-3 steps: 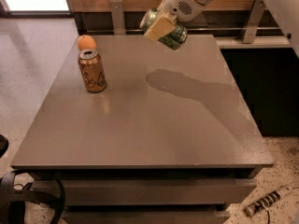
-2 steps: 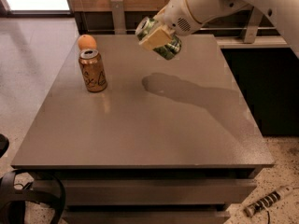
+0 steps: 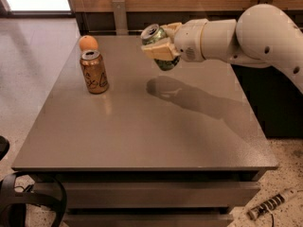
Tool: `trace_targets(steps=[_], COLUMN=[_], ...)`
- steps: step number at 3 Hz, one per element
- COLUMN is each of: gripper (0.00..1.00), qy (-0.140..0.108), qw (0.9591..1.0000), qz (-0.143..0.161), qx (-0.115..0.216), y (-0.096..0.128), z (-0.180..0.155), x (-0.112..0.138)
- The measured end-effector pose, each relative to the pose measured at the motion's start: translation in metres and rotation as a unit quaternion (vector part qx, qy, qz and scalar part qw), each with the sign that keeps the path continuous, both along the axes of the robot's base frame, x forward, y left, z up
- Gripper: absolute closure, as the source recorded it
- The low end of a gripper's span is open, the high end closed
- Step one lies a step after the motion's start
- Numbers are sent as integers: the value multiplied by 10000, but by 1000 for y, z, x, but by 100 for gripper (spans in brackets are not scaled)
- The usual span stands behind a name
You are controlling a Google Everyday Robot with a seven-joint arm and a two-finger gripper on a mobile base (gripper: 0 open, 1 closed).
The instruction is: Place green can upright
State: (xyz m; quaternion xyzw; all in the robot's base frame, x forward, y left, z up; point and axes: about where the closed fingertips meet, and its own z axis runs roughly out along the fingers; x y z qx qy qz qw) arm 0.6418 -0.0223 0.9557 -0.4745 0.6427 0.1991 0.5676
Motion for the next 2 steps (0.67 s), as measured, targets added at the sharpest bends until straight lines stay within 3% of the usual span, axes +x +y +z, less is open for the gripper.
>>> trace_targets(steps=[1, 2], gripper=[100, 100], qy=[-131, -100], qw=[9983, 9980], qz=[-224, -214], qx=[518, 592], y=[-20, -20], z=[1, 0], x=[2, 2])
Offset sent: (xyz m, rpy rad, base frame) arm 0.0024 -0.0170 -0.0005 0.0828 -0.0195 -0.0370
